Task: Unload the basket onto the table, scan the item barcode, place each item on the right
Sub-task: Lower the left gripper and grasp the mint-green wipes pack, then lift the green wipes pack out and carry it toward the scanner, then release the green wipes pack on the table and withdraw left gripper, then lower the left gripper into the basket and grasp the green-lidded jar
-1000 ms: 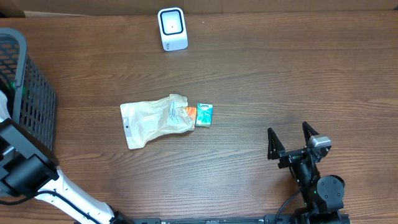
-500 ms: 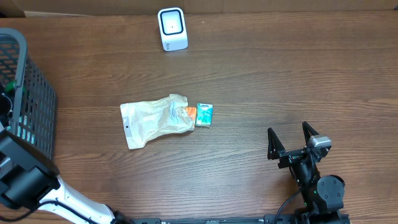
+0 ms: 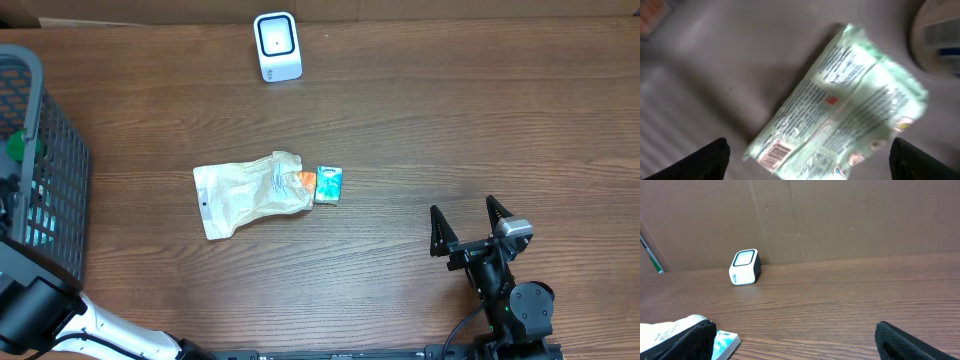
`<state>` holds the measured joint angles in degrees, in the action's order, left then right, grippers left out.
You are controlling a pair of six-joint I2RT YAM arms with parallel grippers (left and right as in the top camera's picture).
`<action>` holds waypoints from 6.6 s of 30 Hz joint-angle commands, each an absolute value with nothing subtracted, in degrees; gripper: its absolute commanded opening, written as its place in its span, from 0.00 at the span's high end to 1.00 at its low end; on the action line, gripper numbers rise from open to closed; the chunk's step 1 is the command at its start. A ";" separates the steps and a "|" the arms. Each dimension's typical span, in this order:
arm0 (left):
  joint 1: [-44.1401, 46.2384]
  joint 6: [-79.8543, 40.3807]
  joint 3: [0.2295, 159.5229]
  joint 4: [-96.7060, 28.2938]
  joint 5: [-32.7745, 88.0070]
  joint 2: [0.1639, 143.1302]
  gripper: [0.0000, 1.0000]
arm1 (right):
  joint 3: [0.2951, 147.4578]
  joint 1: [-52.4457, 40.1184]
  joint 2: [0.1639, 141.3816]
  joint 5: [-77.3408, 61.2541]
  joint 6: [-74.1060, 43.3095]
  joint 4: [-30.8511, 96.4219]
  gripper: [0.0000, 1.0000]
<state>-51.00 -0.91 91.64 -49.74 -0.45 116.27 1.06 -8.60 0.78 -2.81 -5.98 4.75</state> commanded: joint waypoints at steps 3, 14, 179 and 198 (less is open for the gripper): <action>-50.02 1.83 87.61 -45.10 4.23 116.16 0.15 | 0.45 -8.32 0.16 -3.09 -6.15 4.58 0.00; -50.02 3.25 84.77 -44.73 -2.98 116.57 0.28 | 0.45 -8.32 0.16 -3.09 -6.15 4.58 0.00; -39.90 -4.64 107.96 -55.83 0.62 108.25 0.01 | 0.45 -8.32 0.16 -3.09 -6.15 4.58 0.00; -40.21 5.82 107.96 -49.69 5.52 121.14 0.02 | 0.45 -8.32 0.16 -3.09 -6.15 4.58 0.00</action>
